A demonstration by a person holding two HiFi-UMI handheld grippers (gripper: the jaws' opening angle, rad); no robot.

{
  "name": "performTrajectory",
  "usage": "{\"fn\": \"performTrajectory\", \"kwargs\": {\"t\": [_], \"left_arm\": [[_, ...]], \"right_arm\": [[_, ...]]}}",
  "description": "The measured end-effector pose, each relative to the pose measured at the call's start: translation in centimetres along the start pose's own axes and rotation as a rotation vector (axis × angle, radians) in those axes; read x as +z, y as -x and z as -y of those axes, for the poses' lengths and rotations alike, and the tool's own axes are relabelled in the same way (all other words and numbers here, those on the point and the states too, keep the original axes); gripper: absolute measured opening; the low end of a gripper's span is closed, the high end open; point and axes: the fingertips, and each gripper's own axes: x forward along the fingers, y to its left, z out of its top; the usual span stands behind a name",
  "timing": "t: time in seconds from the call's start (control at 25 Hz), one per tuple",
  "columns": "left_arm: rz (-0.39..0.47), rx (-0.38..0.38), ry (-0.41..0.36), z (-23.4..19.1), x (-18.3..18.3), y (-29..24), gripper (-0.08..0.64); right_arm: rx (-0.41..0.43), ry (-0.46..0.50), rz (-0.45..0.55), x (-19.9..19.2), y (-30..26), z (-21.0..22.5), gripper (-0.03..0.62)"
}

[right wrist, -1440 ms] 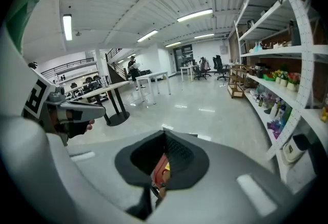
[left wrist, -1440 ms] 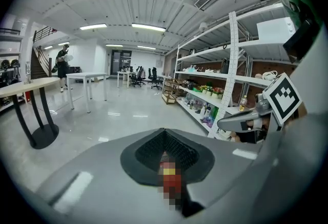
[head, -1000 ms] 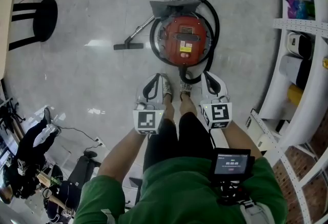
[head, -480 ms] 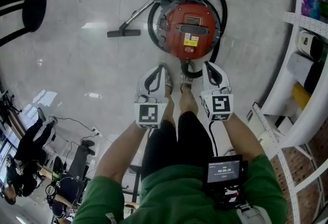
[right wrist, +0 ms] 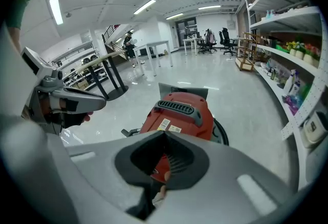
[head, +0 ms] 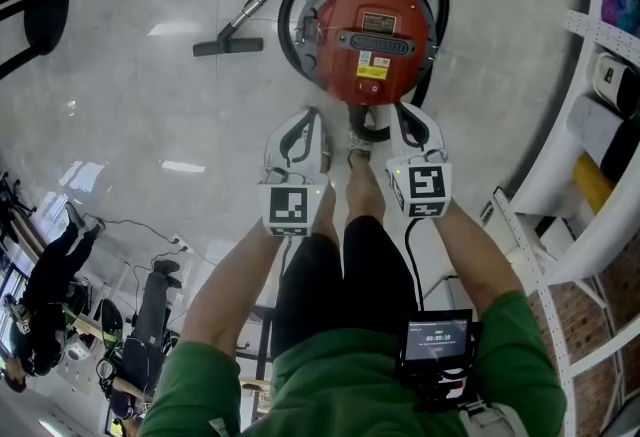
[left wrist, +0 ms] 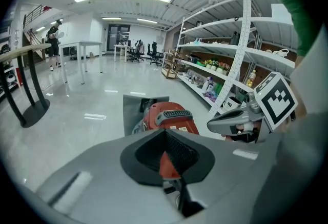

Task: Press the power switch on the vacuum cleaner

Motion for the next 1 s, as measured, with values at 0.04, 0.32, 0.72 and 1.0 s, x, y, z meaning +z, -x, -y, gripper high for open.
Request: {"fn": "performTrajectory", "kwargs": {"t": [0.04,0.32,0.72,1.0], "left_arm": [[-0.005,-0.001,0.001,0.1,-0.3,-0.3,0.008],[-0.025,-0.007,0.003,0.1,-1.9,-1.8,0.008],[-0.047,-0.02,-0.006,0.2,-3.6,-3.4,0.008],[-0.051,-0.022,-0.01,0.4,-3.5,-3.9,0.008]], "right_arm": [[0.003,-0.004,-0.004,-0.3,-0.3,0.1,0.001],[0.02,-0.032,-0.048,-2.5,-2.6,0.6,0.003],[0.069,-0.04,-0.085,-3.8,-4.8,0.1,0.048],[0.049,-0.039,-0.115,-4.3,-5.5,0.3,0.048]]}}
